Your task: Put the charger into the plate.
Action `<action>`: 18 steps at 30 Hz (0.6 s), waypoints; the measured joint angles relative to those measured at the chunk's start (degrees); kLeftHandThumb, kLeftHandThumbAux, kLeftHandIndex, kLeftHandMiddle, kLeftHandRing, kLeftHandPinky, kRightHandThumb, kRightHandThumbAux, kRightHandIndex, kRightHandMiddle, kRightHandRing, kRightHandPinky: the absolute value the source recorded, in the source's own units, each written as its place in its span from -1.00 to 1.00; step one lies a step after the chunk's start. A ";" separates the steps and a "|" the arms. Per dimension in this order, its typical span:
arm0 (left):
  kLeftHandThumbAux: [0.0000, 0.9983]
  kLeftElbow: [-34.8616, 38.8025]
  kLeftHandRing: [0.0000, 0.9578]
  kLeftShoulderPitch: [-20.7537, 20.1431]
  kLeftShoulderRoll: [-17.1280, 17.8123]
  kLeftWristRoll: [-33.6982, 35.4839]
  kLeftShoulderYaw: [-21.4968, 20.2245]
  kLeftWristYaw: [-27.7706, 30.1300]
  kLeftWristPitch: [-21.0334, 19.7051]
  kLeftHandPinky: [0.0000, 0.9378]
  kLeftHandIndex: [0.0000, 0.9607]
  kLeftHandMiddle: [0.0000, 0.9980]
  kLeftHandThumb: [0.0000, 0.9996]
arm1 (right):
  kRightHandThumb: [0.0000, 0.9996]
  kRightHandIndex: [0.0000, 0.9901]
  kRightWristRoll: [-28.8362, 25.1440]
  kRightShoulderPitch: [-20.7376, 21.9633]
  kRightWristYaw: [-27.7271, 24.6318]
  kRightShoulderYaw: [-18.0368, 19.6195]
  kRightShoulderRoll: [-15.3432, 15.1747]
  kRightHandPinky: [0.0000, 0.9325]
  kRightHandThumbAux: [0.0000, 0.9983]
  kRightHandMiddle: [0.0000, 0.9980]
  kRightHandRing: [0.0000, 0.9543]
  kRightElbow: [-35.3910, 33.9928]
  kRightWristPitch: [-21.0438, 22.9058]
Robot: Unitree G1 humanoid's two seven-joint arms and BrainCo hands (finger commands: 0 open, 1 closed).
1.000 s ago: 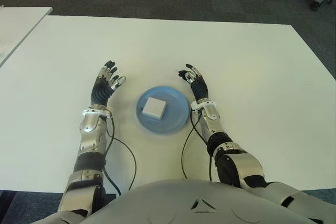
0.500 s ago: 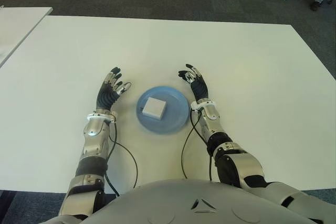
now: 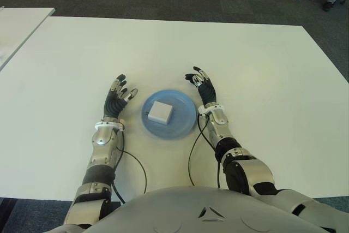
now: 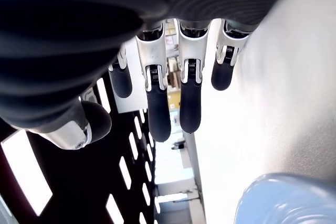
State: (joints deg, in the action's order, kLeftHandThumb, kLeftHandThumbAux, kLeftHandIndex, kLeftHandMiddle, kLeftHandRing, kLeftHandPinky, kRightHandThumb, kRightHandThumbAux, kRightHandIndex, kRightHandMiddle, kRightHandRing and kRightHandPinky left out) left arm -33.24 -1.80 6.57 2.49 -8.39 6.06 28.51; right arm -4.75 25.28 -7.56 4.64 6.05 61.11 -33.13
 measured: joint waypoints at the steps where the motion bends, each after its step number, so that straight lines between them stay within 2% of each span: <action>1: 0.23 -0.50 -1.00 -0.20 0.01 -0.31 0.14 -0.28 0.46 -1.00 -1.00 -1.00 -1.00 | -1.00 -0.71 -0.01 -0.01 -0.08 0.03 0.00 -0.71 0.01 -0.26 -0.38 -0.01 0.00; 9: 0.19 -5.84 -1.00 -3.01 0.04 -1.68 0.72 -0.92 3.61 -1.00 -1.00 -1.00 -1.00 | -1.00 -0.71 -0.03 -0.21 -0.80 0.17 -0.04 -0.68 0.02 -0.41 -0.50 -0.28 -0.02; 18: 0.12 -8.87 -1.00 -4.55 -0.41 -2.97 1.97 -1.70 5.01 -1.00 -1.00 -1.00 -1.00 | -1.00 -0.73 -0.03 -1.86 -0.77 0.64 0.03 -0.65 0.06 -0.58 -0.62 -2.59 -0.11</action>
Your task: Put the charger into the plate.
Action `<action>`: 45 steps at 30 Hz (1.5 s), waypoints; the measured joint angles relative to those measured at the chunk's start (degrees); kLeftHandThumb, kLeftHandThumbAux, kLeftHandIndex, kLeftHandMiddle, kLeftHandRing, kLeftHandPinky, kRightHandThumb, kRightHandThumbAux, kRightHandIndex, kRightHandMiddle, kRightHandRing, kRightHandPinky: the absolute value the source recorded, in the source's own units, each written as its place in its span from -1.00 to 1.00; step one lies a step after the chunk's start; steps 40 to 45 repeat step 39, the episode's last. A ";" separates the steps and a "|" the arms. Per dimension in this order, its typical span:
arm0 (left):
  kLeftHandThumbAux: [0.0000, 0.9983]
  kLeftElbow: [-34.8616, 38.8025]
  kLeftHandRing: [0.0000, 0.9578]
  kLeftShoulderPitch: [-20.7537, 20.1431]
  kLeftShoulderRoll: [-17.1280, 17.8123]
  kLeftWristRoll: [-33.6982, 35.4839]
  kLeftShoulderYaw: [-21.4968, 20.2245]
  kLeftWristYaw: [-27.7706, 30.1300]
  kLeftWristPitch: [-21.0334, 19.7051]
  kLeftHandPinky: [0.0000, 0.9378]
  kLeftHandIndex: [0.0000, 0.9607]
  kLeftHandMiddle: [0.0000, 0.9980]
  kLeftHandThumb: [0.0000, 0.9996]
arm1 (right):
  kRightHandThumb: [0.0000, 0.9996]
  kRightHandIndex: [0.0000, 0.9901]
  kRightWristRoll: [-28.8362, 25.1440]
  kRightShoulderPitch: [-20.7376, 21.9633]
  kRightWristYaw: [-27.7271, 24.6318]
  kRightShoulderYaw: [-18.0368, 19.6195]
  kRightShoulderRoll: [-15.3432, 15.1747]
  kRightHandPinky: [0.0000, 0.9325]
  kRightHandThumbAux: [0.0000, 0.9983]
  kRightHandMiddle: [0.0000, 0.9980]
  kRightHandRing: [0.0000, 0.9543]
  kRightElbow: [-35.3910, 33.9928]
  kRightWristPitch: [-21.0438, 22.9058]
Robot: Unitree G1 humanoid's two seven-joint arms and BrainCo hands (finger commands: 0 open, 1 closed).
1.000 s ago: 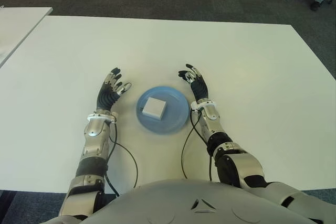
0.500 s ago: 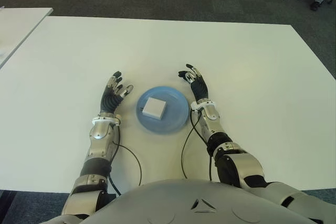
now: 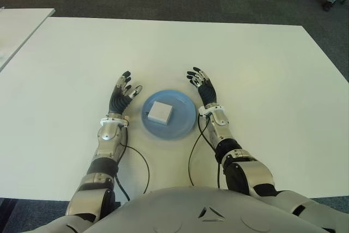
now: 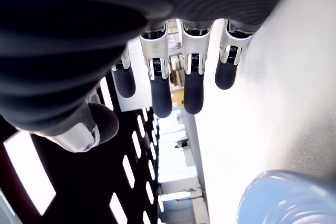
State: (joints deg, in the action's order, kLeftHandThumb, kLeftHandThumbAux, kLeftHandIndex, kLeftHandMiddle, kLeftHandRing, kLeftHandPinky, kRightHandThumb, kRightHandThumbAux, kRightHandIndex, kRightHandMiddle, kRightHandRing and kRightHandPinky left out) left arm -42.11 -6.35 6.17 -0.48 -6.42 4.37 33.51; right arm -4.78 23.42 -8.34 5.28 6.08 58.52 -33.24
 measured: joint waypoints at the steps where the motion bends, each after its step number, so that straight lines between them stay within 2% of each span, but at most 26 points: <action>1: 0.12 -0.08 -1.00 -0.05 -0.05 -0.15 0.15 -0.07 0.05 -1.00 -1.00 -1.00 -1.00 | -1.00 -0.73 0.00 -0.21 0.08 0.03 0.02 -0.66 0.07 -0.60 -0.64 -0.30 0.01; 20: 0.13 -1.72 -1.00 -0.96 -2.84 -0.87 2.41 -1.50 1.90 -1.00 -1.00 -1.00 -1.00 | -1.00 -0.81 -0.01 -2.96 2.29 0.55 -0.68 -0.77 0.10 -0.73 -0.76 -4.98 1.38; 45: 0.15 -3.75 -1.00 -2.27 -3.12 -1.75 3.02 -3.55 2.59 -1.00 -1.00 -1.00 -1.00 | -1.00 -0.84 0.00 -3.22 2.45 0.93 -0.92 -0.77 0.12 -0.76 -0.79 -5.30 1.42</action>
